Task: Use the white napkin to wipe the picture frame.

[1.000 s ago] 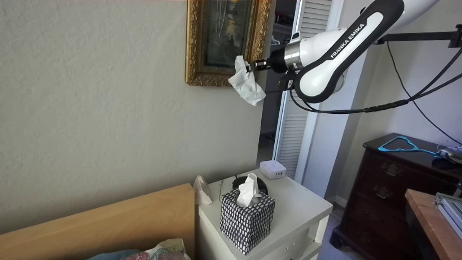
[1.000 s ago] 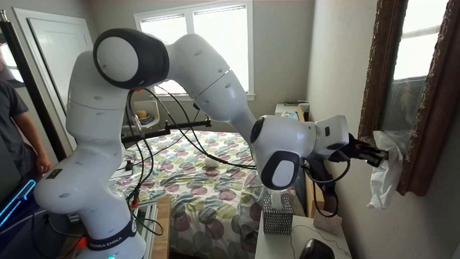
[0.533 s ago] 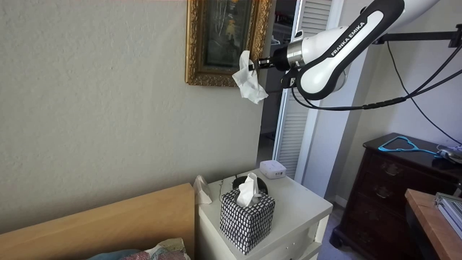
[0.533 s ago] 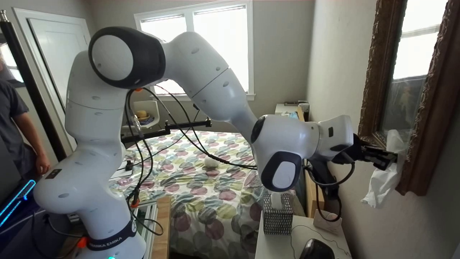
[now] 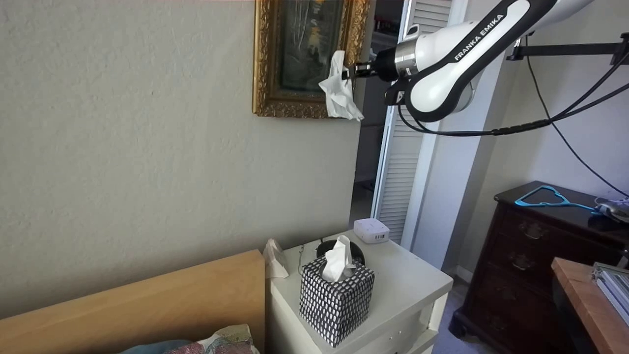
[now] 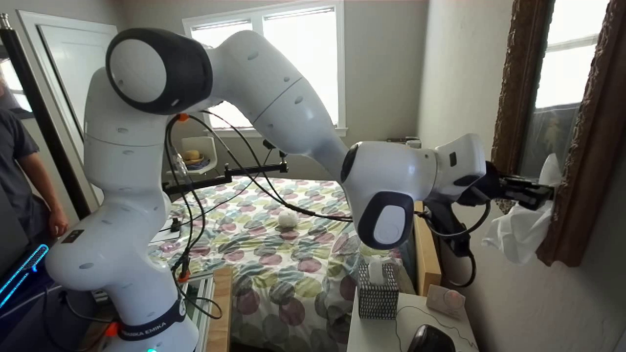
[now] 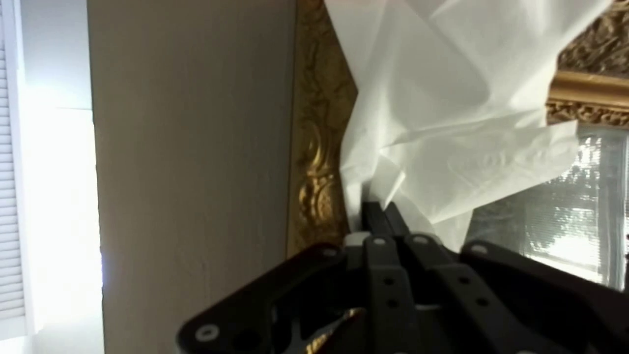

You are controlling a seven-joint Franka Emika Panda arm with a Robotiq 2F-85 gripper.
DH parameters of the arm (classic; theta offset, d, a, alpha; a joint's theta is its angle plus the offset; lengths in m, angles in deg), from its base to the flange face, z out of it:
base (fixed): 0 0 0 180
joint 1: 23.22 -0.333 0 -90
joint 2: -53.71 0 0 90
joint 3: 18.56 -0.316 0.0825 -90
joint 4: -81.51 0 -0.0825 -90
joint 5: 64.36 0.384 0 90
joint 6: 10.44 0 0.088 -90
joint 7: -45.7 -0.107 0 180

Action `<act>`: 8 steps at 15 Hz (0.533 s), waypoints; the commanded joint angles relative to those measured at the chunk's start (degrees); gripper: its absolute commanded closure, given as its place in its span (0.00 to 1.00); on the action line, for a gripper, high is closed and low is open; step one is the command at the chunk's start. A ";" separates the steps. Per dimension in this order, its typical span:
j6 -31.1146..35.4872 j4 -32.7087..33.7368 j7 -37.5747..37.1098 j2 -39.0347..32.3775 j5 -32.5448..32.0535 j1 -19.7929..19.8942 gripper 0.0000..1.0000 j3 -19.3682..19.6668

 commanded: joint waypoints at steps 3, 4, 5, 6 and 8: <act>0.37 1.83 2.93 3.15 0.73 -0.30 1.00 0.52; 0.47 2.21 3.35 3.68 0.60 -0.33 1.00 0.63; 0.74 2.66 3.84 4.01 0.55 -0.36 1.00 0.71; 0.77 3.07 4.31 4.51 0.46 -0.40 1.00 0.77; 1.20 3.97 5.19 5.14 0.40 -0.50 1.00 0.86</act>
